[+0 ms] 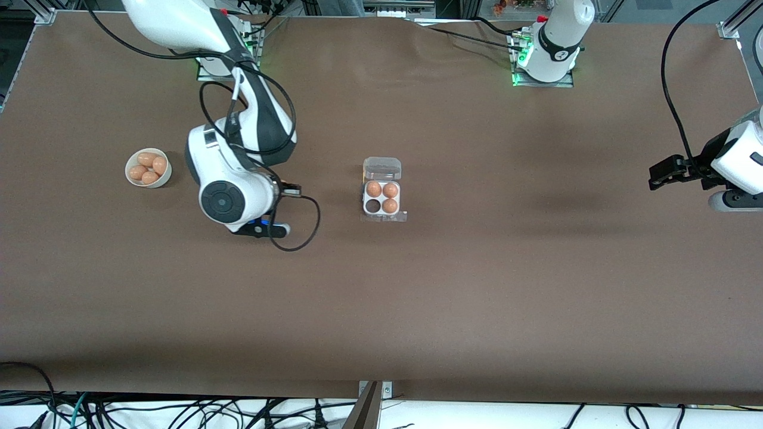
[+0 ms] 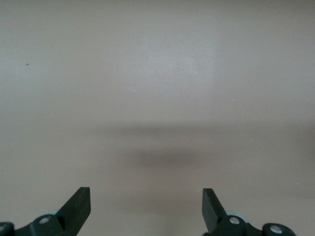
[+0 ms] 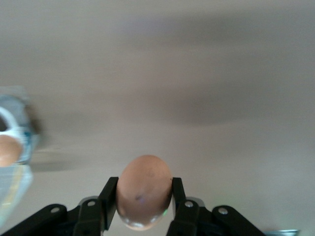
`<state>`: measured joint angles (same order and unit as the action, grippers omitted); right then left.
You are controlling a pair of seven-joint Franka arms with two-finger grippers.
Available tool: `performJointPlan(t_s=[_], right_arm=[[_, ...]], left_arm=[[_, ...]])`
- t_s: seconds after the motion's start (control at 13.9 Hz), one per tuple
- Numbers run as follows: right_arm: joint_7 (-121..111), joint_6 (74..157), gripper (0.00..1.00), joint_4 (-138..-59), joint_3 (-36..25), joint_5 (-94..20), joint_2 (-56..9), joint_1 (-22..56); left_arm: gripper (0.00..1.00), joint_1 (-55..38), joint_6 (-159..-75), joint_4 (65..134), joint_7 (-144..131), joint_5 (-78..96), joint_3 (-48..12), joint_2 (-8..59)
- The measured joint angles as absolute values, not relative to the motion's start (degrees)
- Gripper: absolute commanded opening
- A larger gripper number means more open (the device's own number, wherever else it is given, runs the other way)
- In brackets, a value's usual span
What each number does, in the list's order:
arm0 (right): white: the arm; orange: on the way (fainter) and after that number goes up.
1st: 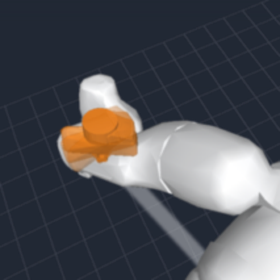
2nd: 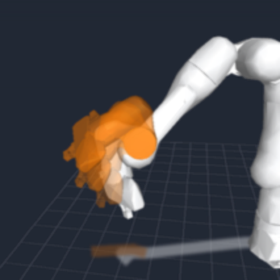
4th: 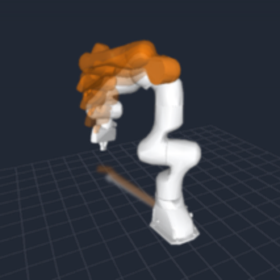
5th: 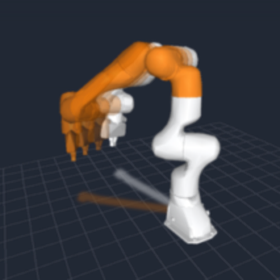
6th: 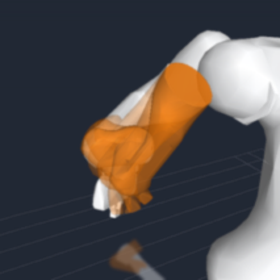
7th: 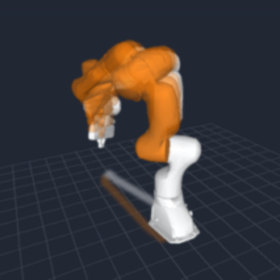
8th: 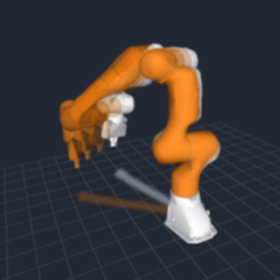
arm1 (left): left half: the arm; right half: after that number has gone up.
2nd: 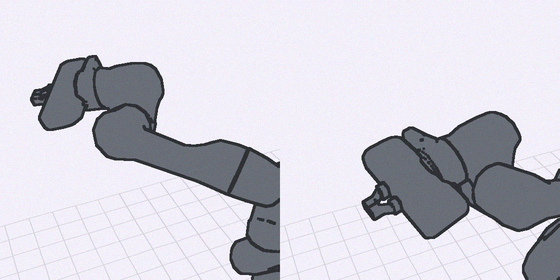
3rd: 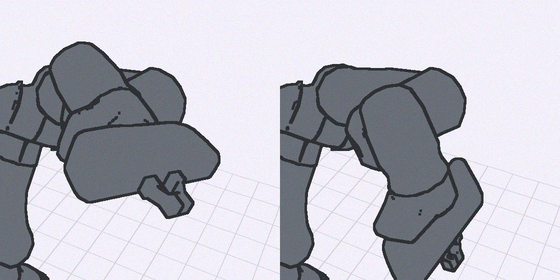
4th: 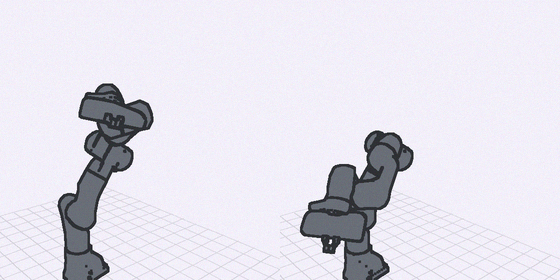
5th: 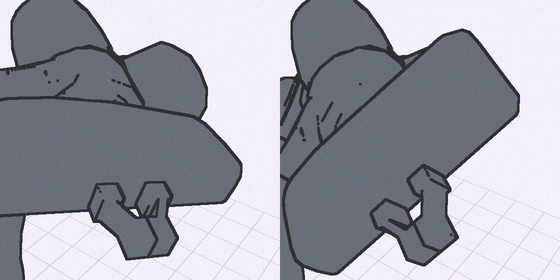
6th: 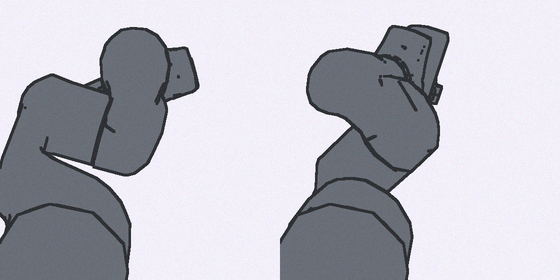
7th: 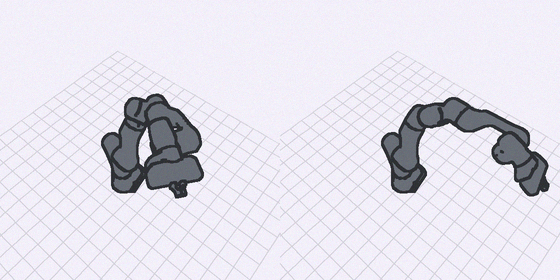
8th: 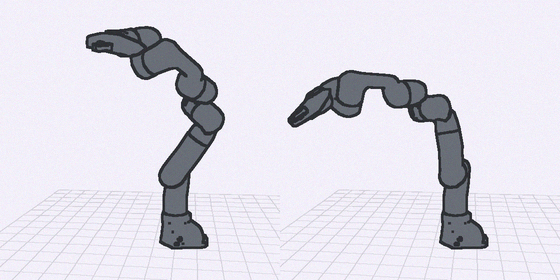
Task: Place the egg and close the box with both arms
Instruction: 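Lift the egg with the right gripper and carry it toward the egg box, then lower the egg into the empty box slot and open the right gripper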
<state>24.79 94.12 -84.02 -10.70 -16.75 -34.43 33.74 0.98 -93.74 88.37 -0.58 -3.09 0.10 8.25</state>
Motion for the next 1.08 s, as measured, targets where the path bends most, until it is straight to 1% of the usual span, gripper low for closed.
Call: performJointPlan(t_s=[0.29,0.58,1.08], right_arm=[[32.0,94.2,0.38,-78.2,-10.8,-27.6,-38.5,34.6],[35.8,96.9,0.36,-76.3,-10.9,-37.2,-41.3,34.6],[42.9,108.0,0.35,-76.3,-6.4,-39.8,-45.5,35.1]], left_arm=[[1.0,1.0,-93.7,88.4,-0.6,-3.1,0.1,8.2],[1.0,1.0,-93.7,88.4,-0.6,-3.1,0.1,8.3],[1.0,1.0,-93.7,88.4,-0.6,-3.1,0.1,8.3]])
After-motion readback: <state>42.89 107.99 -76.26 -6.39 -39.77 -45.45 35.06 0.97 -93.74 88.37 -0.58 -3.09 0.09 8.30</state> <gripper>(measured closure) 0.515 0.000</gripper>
